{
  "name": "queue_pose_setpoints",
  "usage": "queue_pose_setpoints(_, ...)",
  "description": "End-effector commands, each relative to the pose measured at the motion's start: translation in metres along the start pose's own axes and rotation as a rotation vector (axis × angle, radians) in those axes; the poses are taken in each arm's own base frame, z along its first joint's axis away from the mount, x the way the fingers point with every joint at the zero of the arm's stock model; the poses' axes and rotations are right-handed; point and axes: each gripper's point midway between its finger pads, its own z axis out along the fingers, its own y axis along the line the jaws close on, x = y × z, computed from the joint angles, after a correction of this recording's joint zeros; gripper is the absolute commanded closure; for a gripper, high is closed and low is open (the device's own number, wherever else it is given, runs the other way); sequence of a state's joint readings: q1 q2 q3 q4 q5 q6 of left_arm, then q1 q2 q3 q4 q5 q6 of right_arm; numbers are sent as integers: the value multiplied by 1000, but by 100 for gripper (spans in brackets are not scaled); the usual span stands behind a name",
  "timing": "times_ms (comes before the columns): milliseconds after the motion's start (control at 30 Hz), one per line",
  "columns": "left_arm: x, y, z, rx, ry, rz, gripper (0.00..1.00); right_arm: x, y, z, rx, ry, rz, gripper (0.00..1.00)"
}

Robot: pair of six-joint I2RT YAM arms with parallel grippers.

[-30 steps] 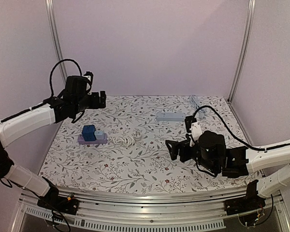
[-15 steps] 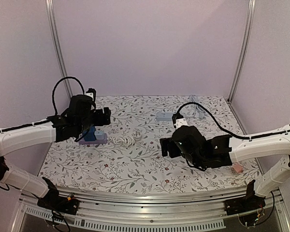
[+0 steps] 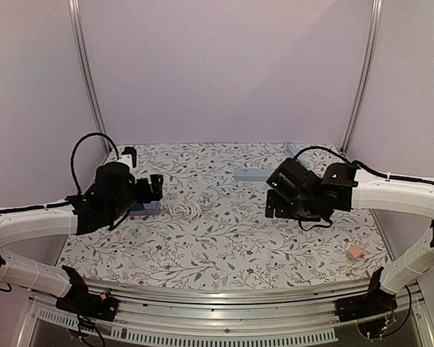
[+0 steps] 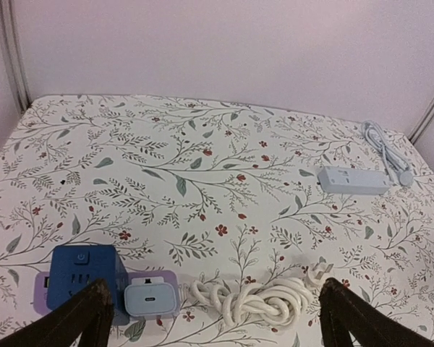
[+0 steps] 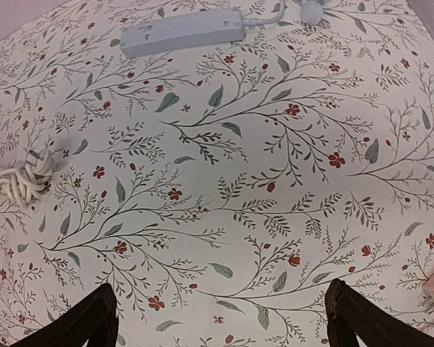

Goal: Insert the plug

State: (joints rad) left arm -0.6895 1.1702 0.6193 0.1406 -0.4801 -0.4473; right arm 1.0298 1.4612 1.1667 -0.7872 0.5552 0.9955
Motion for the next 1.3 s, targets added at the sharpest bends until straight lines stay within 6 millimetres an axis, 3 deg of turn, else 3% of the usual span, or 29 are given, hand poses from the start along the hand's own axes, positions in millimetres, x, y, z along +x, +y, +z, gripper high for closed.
queue_pose_setpoints(0,4,-10,-5,72,-7,-32,1,23,-71,-6,148,204,221,1)
queue_pose_setpoints(200,16,-30,-3,191,6,-79,0,53,-143,-14,305,361,562,1)
queue_pose_setpoints(367,33,-46,6,244,52,-63,1,86,-174,-23,351,393,803,1)
queue_pose_setpoints(567,44,-59,1,291,73,-46,2,92,-212,-31,395,270,1006,1)
queue_pose_setpoints(733,47,-64,1,302,77,-23,2,83,-229,-23,410,248,1007,1)
queue_pose_setpoints(833,50,-69,2,321,84,-9,2,69,-221,-5,326,245,907,1)
queue_pose_setpoints(900,50,-80,0,376,81,8,4,58,-204,7,221,251,844,1)
queue_pose_setpoints(1033,59,-104,1,473,101,40,6,6,-148,23,-101,200,722,1)
queue_pose_setpoints(1267,77,-141,11,565,163,41,13,-78,-119,49,-184,-24,556,1)
